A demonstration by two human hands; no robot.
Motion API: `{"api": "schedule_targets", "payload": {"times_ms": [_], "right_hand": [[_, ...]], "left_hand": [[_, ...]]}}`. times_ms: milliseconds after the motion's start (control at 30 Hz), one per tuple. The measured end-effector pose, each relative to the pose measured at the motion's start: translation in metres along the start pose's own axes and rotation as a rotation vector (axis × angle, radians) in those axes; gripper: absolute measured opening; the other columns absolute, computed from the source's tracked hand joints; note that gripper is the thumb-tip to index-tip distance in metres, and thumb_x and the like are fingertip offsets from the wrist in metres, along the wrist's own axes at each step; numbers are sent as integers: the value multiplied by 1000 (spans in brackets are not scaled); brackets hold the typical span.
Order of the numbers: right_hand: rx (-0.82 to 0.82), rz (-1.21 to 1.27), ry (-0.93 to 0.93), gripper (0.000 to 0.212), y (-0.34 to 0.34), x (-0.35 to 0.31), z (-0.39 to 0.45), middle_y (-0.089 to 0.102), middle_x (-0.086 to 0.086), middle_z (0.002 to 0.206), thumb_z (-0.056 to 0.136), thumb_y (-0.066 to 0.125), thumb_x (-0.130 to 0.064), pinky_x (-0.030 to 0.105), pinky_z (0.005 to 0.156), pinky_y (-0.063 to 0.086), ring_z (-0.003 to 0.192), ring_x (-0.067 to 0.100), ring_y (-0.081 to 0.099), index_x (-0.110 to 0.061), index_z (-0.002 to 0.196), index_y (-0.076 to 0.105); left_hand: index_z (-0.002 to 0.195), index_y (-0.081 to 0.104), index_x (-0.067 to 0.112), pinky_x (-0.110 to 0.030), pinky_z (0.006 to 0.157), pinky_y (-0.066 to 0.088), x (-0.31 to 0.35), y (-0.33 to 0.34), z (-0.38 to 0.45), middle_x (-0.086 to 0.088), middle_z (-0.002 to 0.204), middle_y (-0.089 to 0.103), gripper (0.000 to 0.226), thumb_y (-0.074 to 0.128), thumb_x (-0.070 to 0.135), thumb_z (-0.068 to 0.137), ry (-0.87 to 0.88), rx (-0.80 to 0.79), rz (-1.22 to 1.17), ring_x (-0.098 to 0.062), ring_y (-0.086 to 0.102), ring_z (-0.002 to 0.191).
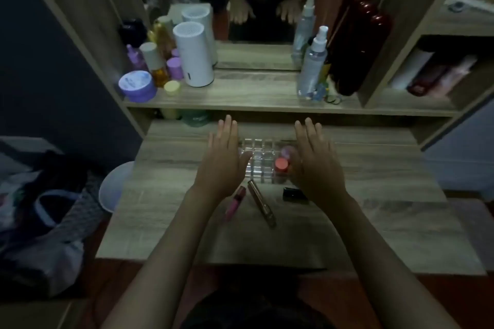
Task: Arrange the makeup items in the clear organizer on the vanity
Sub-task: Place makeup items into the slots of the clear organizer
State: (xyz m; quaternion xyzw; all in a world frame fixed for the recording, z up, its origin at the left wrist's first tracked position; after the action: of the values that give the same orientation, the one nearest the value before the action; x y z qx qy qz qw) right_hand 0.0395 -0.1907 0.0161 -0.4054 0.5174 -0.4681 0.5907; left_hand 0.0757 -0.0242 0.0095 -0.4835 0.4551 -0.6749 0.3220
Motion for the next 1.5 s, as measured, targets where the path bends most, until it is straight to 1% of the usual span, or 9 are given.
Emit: {"api": "schedule_targets", "payload": {"times_ms": [467,533,633,700,833,933,1133,1333,1500], "right_hand": [[-29,150,64,51,32,-15,1,23,18,155,97,39,-24,51,117,21,144,31,17,-9,143,24],[-22,178,54,51,40,-18,-6,34,22,148,92,49,-20,50,111,35,138,34,32,-7,139,34],[-24,213,64,44,59,-21,-23,58,14,123,82,62,-20,27,86,50,105,23,60,-9,123,50],[-77,151,68,30,77,-23,-36,62,9,115,84,61,-24,23,79,48,94,17,61,-11,111,58],[-194,105,116,14,108,-23,-55,64,3,100,86,58,-28,22,69,46,81,14,56,-16,93,62],[-213,134,162,16,117,-21,-60,64,4,98,87,58,-27,24,72,46,83,17,58,-15,97,62],[-247,139,161,22,122,-18,-54,61,1,113,92,49,-22,27,84,49,97,17,58,-19,112,57],[-142,330,194,18,83,-8,-27,60,-1,99,87,59,-13,8,63,34,86,15,59,-13,103,65],[3,456,190,18,35,-10,19,68,8,97,81,66,-5,25,76,48,80,14,61,-10,98,67]], "left_hand": [[146,15,3,-37,119,8,-19,23,4,-18,158,11,66,41,34,95,59,-44,-53,-26,7,147],[142,28,0,-41,120,16,-13,26,-2,-21,153,27,59,48,26,93,103,-20,-50,-31,23,144],[126,51,2,-37,103,46,-16,36,-13,-18,130,54,40,53,17,89,71,20,-77,-25,53,118],[123,52,7,-25,93,45,-29,49,-21,-14,126,55,39,55,24,88,-14,-24,-81,-20,53,109],[121,51,10,-23,83,48,-39,76,-32,-9,122,55,38,52,34,90,-41,-128,-117,-16,55,102],[119,49,13,-18,75,41,-45,95,-36,-6,119,54,34,49,34,92,-81,-227,-152,-13,54,98],[115,49,15,-23,81,39,-52,117,-37,-5,120,55,29,55,26,89,-184,-398,-215,-16,54,105],[106,56,17,-10,62,33,-55,106,-28,8,95,52,19,55,26,89,-177,-348,-376,-2,47,79],[107,58,11,-8,59,37,-53,66,21,-8,103,65,22,62,15,85,-105,-169,-456,-3,52,76]]}}
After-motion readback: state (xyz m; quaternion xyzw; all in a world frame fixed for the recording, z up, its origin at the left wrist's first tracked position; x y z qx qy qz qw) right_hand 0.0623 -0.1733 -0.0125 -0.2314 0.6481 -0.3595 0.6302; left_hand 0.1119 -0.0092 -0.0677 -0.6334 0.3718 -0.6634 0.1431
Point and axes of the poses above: each hand's wrist, its own z-axis towards the middle knuckle, its own y-axis out of the palm, x = y × z, the point moved 8 cm from there along z, towards the middle knuckle
